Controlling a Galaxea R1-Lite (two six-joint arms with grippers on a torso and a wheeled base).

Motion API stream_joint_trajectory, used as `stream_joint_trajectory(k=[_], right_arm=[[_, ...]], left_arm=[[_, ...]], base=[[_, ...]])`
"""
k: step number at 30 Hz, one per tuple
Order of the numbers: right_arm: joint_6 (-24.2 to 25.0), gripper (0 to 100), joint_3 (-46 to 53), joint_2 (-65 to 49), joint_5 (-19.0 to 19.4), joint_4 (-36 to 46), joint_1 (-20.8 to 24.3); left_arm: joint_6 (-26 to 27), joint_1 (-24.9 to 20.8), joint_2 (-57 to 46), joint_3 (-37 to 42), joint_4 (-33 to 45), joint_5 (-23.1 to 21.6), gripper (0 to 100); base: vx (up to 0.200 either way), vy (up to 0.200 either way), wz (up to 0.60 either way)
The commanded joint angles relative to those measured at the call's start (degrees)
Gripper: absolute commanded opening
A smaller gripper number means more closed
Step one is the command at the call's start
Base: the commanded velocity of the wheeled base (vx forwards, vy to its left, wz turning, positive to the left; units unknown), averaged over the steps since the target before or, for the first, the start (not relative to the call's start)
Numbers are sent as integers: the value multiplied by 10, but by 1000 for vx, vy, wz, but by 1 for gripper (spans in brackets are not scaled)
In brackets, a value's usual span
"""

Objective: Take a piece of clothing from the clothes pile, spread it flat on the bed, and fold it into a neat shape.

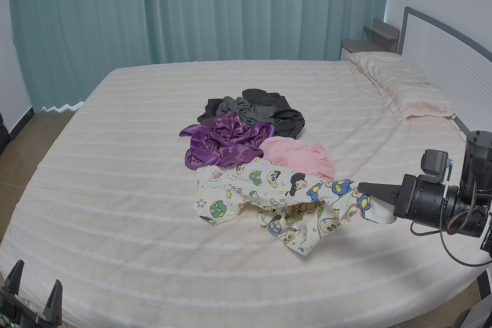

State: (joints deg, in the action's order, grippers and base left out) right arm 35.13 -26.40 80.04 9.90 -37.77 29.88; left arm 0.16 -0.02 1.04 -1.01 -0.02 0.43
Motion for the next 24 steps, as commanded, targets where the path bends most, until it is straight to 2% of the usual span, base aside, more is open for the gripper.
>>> stream_joint_trajectory(k=[1,4,6,10,11,12,13,14,16,17,18,20,22,23,24], right_arm=[[-1,0,-1,-23,0,-4,9],[1,0,-5,-45,4,-30,12],[1,0,-5,-59,14,-51,15],[1,0,-5,-67,28,-61,16],[0,0,-10,-73,44,-71,16],[0,0,-10,-73,44,-71,16],[0,0,-18,-67,47,-72,17],[0,0,-23,-64,47,-72,17],[0,0,-33,-56,50,-72,18],[0,0,-33,-56,50,-72,18],[6,0,-47,-45,57,-79,16],[6,0,-49,-42,57,-81,16],[6,0,-49,-29,64,-88,17],[6,0,-48,-24,64,-89,17],[2,0,-50,-16,64,-89,16]], left_arm=[[-1,-1,-4,9,-2,-1,100],[12,-3,4,9,-2,-3,100],[38,-2,2,8,-2,-3,100],[40,-3,3,8,-2,-5,100],[11,-6,36,-29,-19,-7,100],[4,-6,43,-37,-23,-7,100],[-109,-7,165,-175,-82,-9,100],[-126,-2,206,-196,-102,-17,100],[-53,-11,251,-206,-109,-71,100],[-53,-11,251,-206,-109,-71,100],[41,-46,353,-190,-89,-165,100],[44,-52,372,-187,-89,-171,100],[49,-117,495,-185,-93,-173,100],[48,-134,529,-186,-99,-173,100],[48,-165,599,-186,-130,-173,100]], base=[[0,0,0],[0,0,0],[0,0,0],[0,0,0],[0,0,0],[0,0,0],[0,0,0],[0,0,0],[0,0,0],[0,0,0],[0,0,0],[0,0,0],[0,0,0],[0,0,0],[0,0,0]])
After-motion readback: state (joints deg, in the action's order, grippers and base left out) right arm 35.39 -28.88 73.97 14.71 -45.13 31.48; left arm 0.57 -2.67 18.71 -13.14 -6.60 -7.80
